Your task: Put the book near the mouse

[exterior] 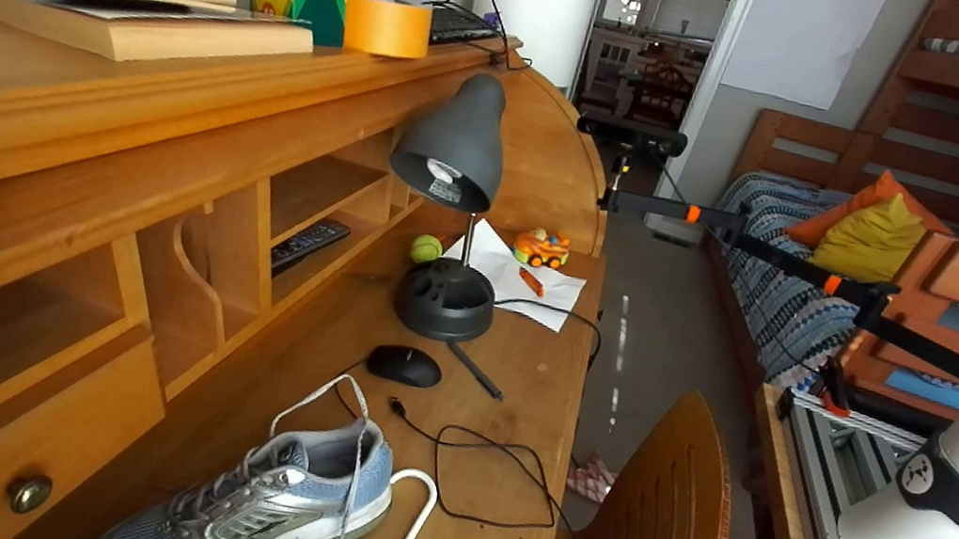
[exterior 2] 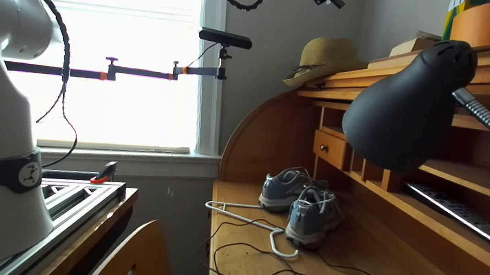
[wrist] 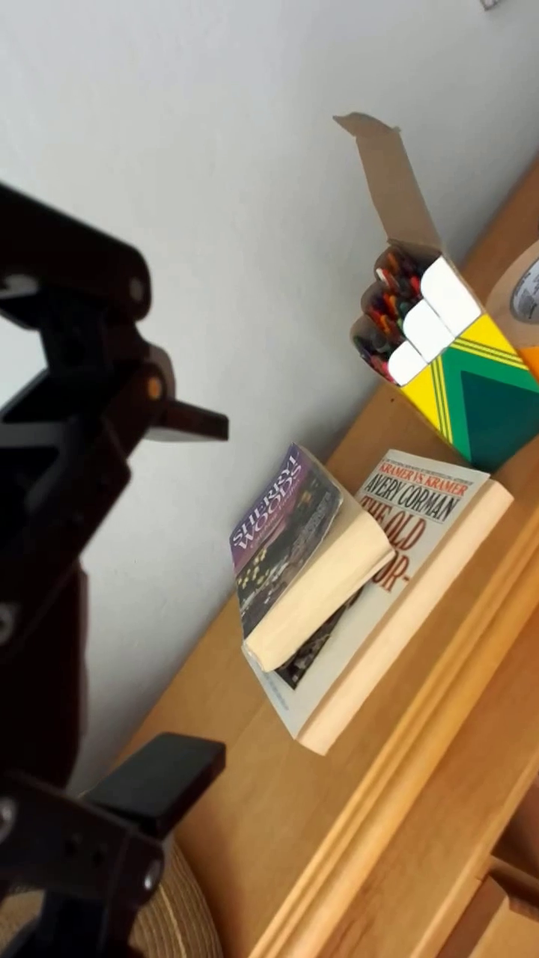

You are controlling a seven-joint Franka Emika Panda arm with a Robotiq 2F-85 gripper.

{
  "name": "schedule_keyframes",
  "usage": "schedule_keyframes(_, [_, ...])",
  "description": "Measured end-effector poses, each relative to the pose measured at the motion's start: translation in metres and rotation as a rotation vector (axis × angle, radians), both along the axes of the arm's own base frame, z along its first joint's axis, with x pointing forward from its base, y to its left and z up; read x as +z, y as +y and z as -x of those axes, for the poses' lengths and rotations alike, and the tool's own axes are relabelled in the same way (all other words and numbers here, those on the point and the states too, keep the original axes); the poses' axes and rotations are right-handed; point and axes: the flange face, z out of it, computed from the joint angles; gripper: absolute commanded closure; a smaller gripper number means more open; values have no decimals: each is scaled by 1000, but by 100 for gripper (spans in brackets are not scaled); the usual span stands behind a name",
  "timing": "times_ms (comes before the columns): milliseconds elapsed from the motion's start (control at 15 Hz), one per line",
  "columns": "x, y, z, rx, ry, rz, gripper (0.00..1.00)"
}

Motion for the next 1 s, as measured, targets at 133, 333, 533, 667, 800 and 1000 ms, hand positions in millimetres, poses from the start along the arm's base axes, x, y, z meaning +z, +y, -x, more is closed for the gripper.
schedule_keyframes(133, [0, 0, 0, 0, -1, 0, 0])
schedule_keyframes(333, [0, 1, -1, -1, -9, 8, 0])
schedule_keyframes(533, [-5, 9, -10, -13, -28, 62, 0])
schedule_keyframes(667, [-10, 21, -18, -35, -19, 107, 0])
schedule_keyframes(800, [-14, 34, -26, -70, 7, 158, 0])
schedule_keyframes(1000, [-18, 57, -36, -107, 54, 203, 0])
